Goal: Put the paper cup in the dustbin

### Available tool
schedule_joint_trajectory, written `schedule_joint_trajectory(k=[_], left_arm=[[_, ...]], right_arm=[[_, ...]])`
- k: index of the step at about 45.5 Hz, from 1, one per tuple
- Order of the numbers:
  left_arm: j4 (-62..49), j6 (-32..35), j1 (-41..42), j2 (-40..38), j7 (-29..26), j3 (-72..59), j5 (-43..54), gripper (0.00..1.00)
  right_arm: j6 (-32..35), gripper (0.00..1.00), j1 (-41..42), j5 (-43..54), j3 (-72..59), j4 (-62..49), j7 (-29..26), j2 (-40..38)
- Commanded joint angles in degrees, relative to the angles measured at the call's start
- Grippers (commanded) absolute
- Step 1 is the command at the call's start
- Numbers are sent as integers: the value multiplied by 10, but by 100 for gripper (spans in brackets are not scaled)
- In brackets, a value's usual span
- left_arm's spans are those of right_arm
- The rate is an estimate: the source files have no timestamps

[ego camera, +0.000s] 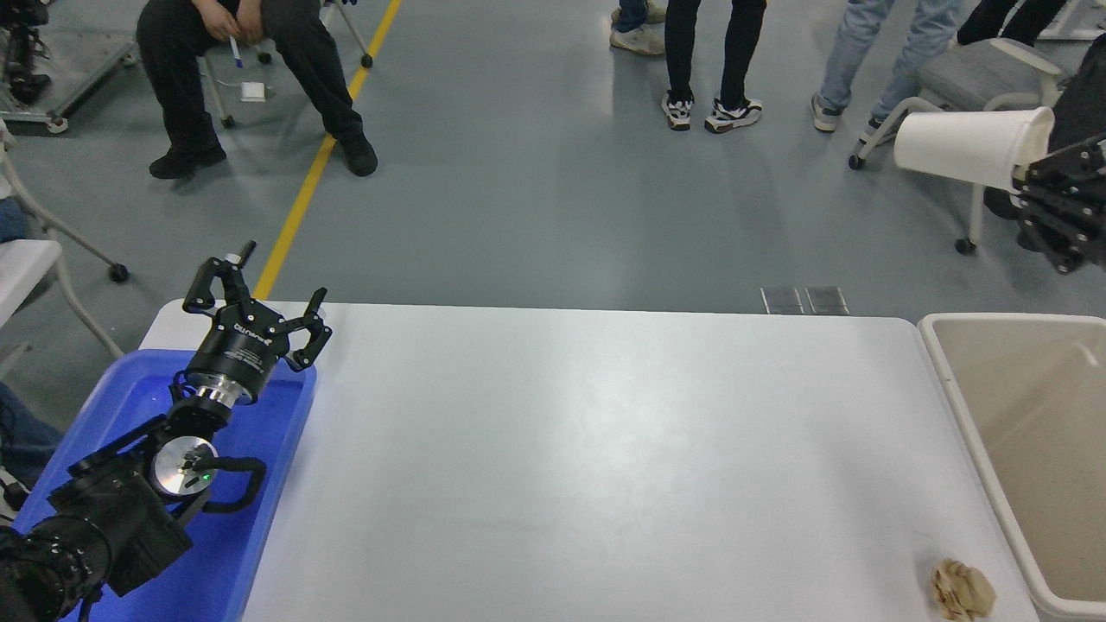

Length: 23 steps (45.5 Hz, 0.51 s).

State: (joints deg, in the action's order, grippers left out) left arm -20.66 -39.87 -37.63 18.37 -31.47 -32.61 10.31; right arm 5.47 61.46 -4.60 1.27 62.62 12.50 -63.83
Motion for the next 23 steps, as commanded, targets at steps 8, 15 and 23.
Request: schedule_joint_trajectory(k=[8,15,23], left_arm=[[0,1,0,0,0,0,1,100],[0,1,0,0,0,0,1,100],[0,1,0,0,-1,0,1,100]], right_arm=[[-6,0,-151,-134,5,-227,-3,113],[-3,0,-204,-132,5,-363,-14,182],[-3,0,-219,-135,13,-499,-72,237]])
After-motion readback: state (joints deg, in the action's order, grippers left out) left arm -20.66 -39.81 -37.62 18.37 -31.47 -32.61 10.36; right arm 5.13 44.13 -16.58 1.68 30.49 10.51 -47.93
